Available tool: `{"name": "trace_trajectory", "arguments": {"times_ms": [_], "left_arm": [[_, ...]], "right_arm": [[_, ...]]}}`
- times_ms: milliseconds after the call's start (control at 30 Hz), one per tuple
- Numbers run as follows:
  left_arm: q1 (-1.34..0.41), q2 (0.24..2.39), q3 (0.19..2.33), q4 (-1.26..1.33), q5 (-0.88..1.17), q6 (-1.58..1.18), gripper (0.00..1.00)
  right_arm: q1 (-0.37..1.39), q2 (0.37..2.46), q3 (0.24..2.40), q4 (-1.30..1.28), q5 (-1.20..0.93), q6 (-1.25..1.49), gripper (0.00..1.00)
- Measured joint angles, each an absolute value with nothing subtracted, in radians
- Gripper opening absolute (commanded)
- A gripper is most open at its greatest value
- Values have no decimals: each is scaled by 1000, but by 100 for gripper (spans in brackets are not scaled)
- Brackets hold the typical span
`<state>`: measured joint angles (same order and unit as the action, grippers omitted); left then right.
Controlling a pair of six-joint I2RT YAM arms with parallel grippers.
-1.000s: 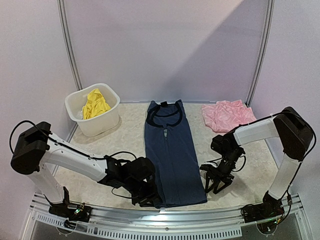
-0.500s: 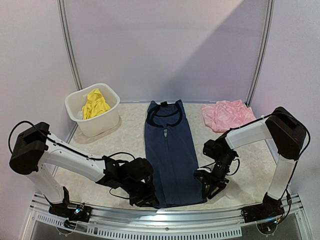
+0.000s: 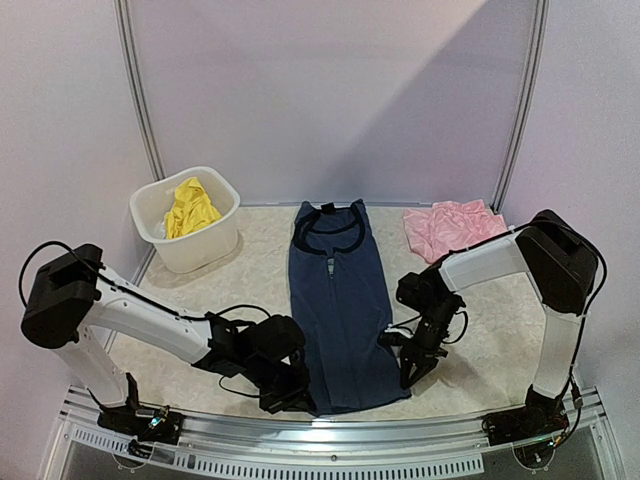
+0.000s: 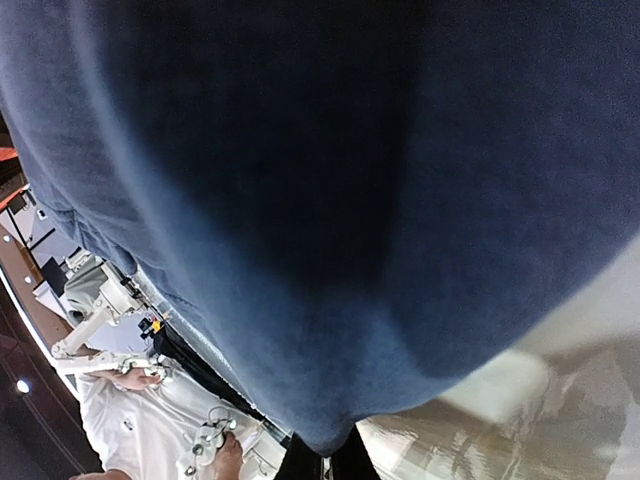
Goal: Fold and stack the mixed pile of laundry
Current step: Pick up the rectangle-folded tank top from the center of the board, then fold the rectangle-folded tank top at the center of the board.
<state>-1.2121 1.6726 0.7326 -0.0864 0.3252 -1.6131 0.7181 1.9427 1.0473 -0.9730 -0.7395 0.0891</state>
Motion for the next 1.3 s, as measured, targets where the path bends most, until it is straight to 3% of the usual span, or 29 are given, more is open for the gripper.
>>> {"name": "trace_trajectory", "arguments": {"times_ms": [200,533,1300], "left_arm": [[-1190,1629,746,-181,258,-1532,0],[-1155,1503,945,-421,68,-1323,0],[-952,1608,1013,-449,39,-1112,0]], "right_arm": [[718,1876,1052,-986,-738,69,0],[693,1673,1137,-1033,-735,54,0],[475,1927,1468,-1069,-750,23,0]]}}
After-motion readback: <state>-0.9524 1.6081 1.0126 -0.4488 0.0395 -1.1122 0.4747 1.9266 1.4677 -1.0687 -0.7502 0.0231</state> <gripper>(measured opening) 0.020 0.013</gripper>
